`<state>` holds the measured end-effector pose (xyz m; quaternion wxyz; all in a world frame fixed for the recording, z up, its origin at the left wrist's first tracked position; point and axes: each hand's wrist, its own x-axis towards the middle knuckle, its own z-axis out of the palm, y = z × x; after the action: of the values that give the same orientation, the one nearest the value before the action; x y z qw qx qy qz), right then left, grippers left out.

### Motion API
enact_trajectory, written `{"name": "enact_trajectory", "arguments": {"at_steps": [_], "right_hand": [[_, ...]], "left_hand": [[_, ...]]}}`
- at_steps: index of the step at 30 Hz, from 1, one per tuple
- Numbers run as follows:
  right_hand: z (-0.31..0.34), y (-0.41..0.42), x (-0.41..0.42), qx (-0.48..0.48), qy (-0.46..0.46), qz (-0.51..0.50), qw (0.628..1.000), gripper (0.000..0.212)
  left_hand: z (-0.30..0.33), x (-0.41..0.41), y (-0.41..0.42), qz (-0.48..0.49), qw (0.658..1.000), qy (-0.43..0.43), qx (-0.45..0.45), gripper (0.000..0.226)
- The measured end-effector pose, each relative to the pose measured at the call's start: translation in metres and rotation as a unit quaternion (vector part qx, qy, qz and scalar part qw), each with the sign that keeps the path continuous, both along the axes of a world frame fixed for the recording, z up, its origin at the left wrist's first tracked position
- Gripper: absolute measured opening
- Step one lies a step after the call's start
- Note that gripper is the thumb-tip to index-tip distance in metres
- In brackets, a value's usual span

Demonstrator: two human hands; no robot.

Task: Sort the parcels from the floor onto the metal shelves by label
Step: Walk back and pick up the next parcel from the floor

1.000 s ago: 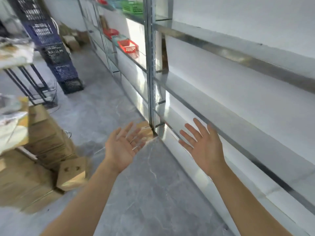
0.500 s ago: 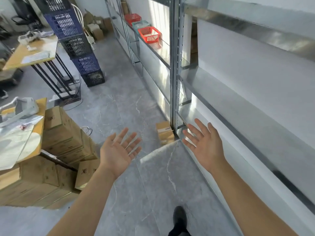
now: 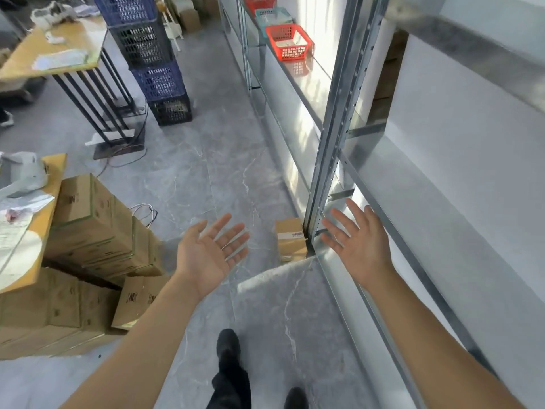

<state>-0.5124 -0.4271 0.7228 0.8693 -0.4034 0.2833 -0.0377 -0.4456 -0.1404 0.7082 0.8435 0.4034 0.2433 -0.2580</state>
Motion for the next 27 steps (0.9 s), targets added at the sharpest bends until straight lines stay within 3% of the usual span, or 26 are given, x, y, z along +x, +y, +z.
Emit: {"name": "enact_trajectory", "arguments": {"at_steps": [9,18,22,27], "right_hand": [[-0.025,0.020,0.130,-0.011,0.038,-0.045,0.998,0.051],[-0.077,0.029,0.234,-0.023,0.107,-0.039,0.993,0.054],[-0.123,0.002,0.273,-0.060,0.140,-0.013,0.988,0.054],[-0.232,-0.038,0.324,-0.099,0.203,0.028,0.974,0.047]], "left_hand": [[-0.041,0.156,0.011,-0.033,0.998,0.028,-0.048,0.052],[-0.088,0.273,0.004,-0.040,0.997,0.068,-0.021,0.050],[-0.143,0.312,-0.023,-0.055,0.996,0.074,0.011,0.049],[-0.253,0.345,-0.070,-0.082,0.988,0.109,0.067,0.051]]}}
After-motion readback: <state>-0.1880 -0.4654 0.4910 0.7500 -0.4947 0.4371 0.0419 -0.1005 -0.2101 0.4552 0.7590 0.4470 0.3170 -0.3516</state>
